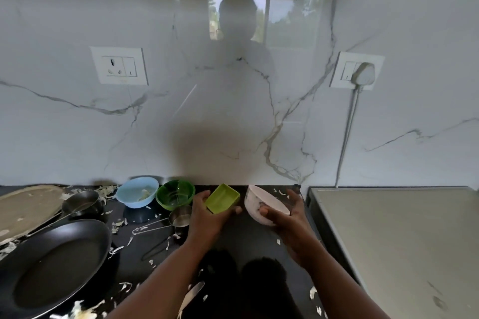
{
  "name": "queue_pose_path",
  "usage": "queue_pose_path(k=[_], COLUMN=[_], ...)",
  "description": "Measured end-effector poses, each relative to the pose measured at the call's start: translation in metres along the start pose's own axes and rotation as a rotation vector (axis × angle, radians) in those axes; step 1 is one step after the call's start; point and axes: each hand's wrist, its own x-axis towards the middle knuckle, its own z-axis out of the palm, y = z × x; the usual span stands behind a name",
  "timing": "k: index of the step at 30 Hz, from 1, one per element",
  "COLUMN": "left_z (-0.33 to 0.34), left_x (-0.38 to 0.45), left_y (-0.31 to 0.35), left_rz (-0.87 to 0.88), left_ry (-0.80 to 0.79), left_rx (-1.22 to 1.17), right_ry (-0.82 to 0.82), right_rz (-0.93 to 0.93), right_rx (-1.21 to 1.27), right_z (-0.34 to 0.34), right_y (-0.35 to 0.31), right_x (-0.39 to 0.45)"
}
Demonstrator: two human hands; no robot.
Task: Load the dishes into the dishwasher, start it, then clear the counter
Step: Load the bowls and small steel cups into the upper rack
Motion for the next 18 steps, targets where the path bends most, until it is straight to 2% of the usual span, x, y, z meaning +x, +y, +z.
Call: queue_pose_path(k=[4,9,15,18], left_z=[-0.035,-0.086,-0.113,-0.107], left_x=[-0.041,-0.085,-0.120,-0.141], left_y=[0.013,0.020,0.016,0.023], left_rz=[-0.025,-0.047,-0.088,-0.131], left_ry=[-0.021,-0.070,-0.134,-0.208], left_rx=[-0.255,-0.459,-0.598,-0.637], right_ry=[-0.163,-0.281,-0.176,-0.009], right_rz=[0.115,0.037,-0.034,-0.090], right_rx=[0.466,0.764,0.884,0.951], right_z=[0.024,0.065,0.089,0.077], right_y=[-0.011,-0.015,-0.022,-0.034], right_x=[-0.059,-0.122,-0.182,-0.209])
